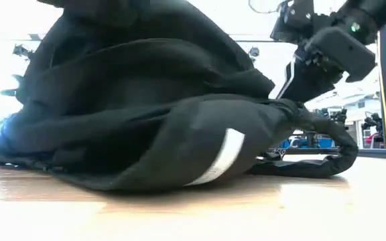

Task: Unpack backpack
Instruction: Open the backpack

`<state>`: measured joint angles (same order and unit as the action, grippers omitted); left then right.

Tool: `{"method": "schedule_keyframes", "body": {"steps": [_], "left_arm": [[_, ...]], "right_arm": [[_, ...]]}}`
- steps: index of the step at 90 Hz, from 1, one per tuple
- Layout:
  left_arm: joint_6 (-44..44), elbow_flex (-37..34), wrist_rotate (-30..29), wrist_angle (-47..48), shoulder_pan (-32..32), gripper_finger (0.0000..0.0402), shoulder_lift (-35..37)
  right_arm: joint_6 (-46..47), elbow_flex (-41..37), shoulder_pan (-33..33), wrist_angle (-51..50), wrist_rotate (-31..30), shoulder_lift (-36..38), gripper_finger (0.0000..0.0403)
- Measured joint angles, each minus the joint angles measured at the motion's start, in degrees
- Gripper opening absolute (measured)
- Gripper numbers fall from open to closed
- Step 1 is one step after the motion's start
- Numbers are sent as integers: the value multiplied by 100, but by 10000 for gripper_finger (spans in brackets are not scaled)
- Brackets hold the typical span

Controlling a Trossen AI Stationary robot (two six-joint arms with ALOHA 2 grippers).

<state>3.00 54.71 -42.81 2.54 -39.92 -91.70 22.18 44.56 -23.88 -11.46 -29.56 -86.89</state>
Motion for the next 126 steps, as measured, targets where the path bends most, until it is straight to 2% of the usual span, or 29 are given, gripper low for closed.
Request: {"method": "schedule_keyframes", "body": {"steps": [10,24,36,54,69,84,96,109,126], "left_arm": [[18,-442,104,-589,41,0,56],[53,-1066,430,-1353,122,0,284],[82,-1767,808,-2382,222,0,512],[471,-2657,690,-3591,284,0,676],[941,-2870,371,-3615,290,0,673],[1115,-2863,352,-3636,290,6,668],[935,-2722,358,-3624,290,39,665],[425,-2428,331,-3631,290,98,662],[-272,-1962,3,-3628,288,167,662]], "right_arm": [[4,-304,0,724,464,-103,70],[0,-572,-13,1640,681,-245,46],[11,-636,-34,2112,861,-387,29],[-95,-638,-161,2067,923,-362,20],[-275,-630,-162,1959,858,-213,19],[-310,-630,-5,1728,553,-39,15],[-341,-630,104,1783,527,-33,17],[-343,-630,127,1772,527,-33,25],[-337,-630,127,1794,527,-33,31]]}}
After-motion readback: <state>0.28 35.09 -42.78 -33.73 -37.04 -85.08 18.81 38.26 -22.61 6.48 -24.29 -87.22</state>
